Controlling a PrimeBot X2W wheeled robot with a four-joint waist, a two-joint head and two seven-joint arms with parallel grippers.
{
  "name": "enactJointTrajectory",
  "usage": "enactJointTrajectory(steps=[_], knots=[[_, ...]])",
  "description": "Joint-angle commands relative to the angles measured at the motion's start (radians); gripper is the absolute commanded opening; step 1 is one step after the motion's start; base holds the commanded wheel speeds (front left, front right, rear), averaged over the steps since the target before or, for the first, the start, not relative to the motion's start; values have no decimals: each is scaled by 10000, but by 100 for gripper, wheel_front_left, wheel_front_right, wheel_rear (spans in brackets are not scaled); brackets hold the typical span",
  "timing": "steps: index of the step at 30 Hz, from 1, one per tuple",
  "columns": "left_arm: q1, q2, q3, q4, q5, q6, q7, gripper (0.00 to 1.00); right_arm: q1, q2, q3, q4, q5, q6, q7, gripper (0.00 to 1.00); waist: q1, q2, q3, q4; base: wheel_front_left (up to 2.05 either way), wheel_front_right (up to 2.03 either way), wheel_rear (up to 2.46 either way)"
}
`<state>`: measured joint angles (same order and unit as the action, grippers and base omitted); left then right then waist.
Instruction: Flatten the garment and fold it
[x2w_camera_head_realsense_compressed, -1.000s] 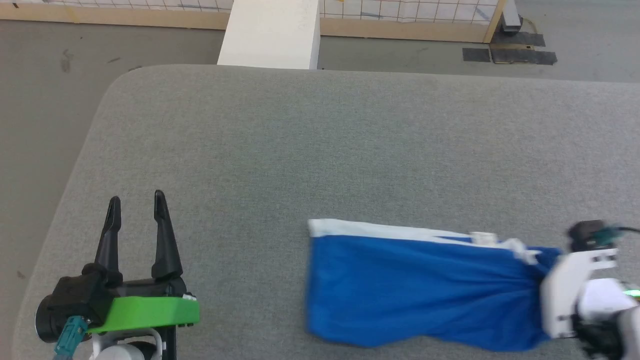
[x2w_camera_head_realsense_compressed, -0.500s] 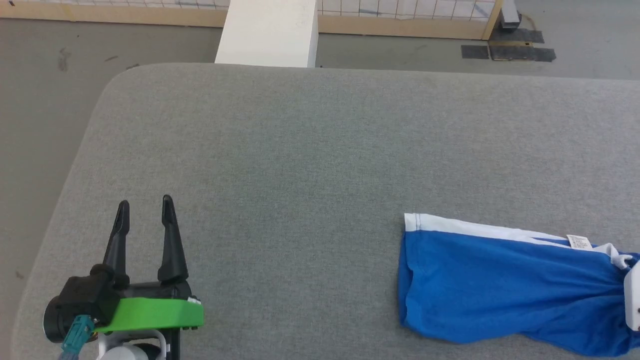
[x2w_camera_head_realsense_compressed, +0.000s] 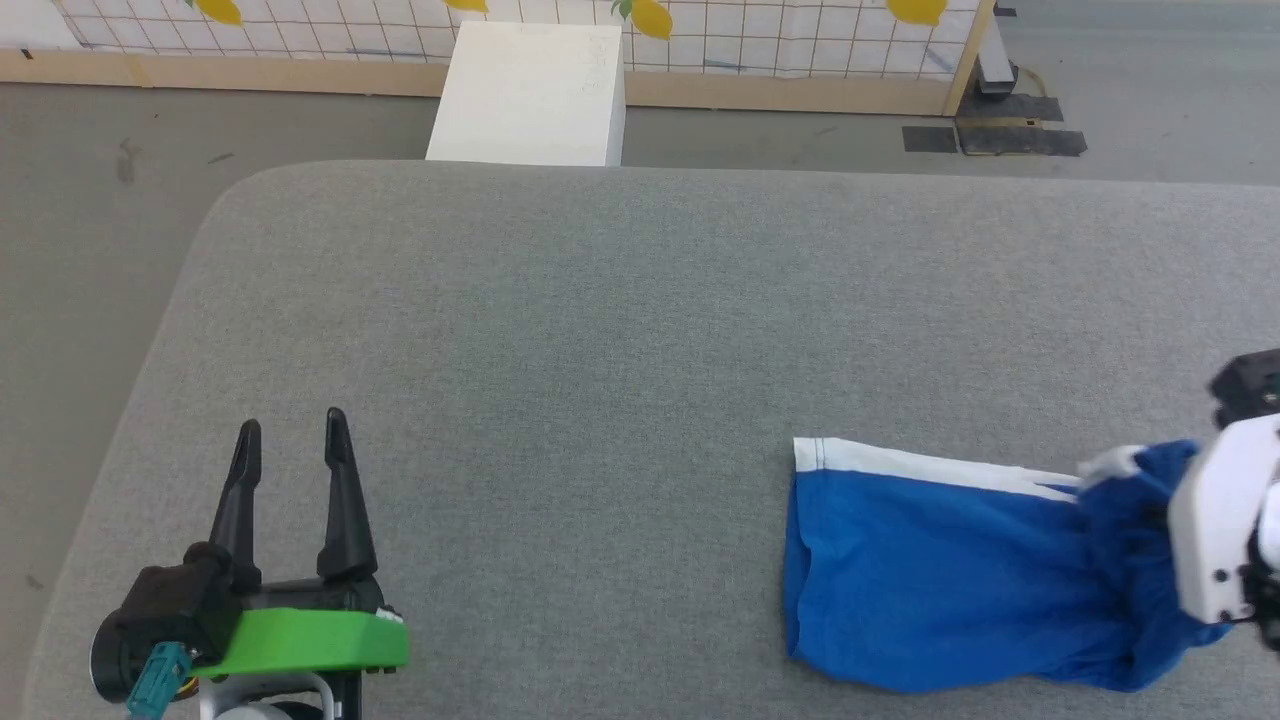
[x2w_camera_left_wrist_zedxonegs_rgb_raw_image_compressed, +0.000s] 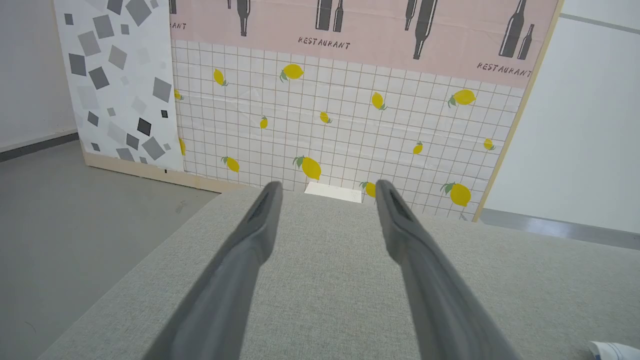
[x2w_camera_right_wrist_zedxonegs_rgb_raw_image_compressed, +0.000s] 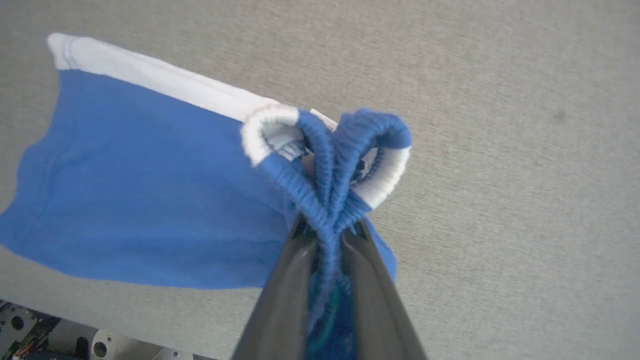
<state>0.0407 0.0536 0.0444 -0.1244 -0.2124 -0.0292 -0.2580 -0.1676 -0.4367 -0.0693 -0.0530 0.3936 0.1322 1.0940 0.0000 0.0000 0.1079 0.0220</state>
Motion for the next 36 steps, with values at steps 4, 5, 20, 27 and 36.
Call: enactJointTrajectory(steps=[4, 5, 20, 27, 36], knots=[[141, -32, -5, -66, -135, 62, -38, 100, 255, 985, 137, -886, 685, -15, 345, 0, 0, 0, 44, 92, 0, 0, 0], [150, -32, 2, -74, -140, 58, -38, 100, 261, 1182, 187, -942, 719, -15, 317, 0, 0, 0, 51, 105, 0, 0, 0], [110, -33, -191, 106, -157, -36, -38, 100, -212, 3251, 1466, 1553, -111, -15, -2124, 0, 0, 0, 228, 512, 0, 0, 0], [39, -33, -314, 196, -200, -27, -38, 100, -524, 3594, 1689, 2969, -639, -15, -3251, 100, 0, 0, 263, 579, 0, 0, 0], [148, -33, -234, 209, -217, -19, -38, 100, -859, 3409, 2769, 2259, -713, -15, -3486, 100, 0, 0, 74, 346, 0, 0, 0]])
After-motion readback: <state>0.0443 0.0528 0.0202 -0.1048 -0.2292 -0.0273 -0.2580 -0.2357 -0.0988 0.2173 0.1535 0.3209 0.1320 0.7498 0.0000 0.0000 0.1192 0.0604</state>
